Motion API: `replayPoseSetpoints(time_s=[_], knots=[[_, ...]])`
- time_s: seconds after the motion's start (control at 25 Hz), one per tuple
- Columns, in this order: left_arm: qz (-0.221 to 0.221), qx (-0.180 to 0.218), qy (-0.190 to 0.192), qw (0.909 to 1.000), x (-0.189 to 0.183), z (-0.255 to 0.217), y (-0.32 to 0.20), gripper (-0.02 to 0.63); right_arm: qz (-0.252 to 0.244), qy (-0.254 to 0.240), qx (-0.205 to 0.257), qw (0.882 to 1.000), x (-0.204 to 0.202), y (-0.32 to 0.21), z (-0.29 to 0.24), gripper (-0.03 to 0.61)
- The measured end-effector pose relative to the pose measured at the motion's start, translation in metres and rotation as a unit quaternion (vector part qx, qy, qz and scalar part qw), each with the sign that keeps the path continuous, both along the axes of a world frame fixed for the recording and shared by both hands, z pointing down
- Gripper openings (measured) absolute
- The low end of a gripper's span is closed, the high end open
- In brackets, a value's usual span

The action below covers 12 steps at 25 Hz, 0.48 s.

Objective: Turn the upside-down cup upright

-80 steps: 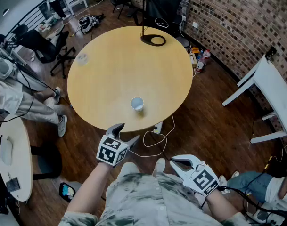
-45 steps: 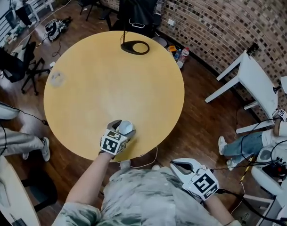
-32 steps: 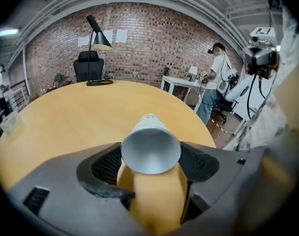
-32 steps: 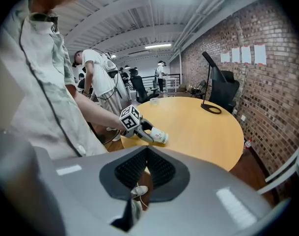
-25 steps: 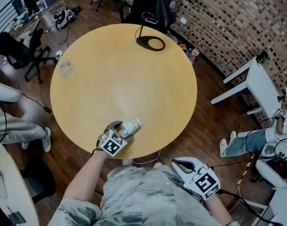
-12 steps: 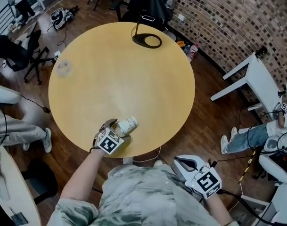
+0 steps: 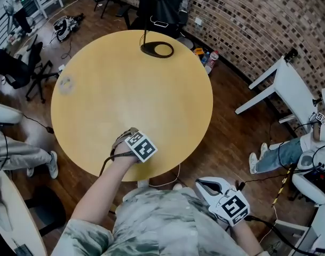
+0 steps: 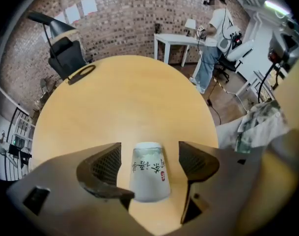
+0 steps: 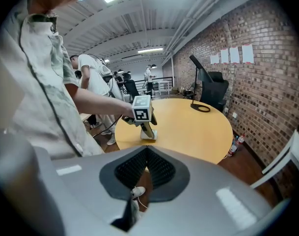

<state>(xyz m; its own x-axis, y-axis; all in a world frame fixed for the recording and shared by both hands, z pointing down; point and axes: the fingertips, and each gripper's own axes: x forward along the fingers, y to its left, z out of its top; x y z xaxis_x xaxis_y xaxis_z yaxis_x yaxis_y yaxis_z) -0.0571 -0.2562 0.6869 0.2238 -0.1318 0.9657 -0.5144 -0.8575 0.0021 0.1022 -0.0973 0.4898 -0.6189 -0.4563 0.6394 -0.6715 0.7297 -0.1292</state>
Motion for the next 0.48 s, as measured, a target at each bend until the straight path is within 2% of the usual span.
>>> replayPoseSetpoints(time_s=[0.12, 0.24, 0.36, 0.48], knots=[[0.008, -0.043, -0.053, 0.9976, -0.003, 0.024, 0.001, 0.362, 0.007, 0.0, -0.004, 1.0, 0.012, 0.005, 0.004, 0.003], [0.003, -0.056, -0.078, 0.9954, -0.01, 0.036, -0.004, 0.277, 0.017, 0.003, -0.005, 1.0, 0.021, 0.007, 0.002, 0.003], [0.003, -0.067, -0.072, 0.9952, -0.012, 0.038, -0.004, 0.271, 0.024, 0.008, -0.006, 1.0, 0.027, 0.008, 0.0, 0.003], [-0.004, -0.056, -0.045, 0.9974, -0.011, 0.033, -0.009, 0.264, 0.017, 0.009, -0.01, 1.0, 0.033, 0.011, 0.004, 0.003]])
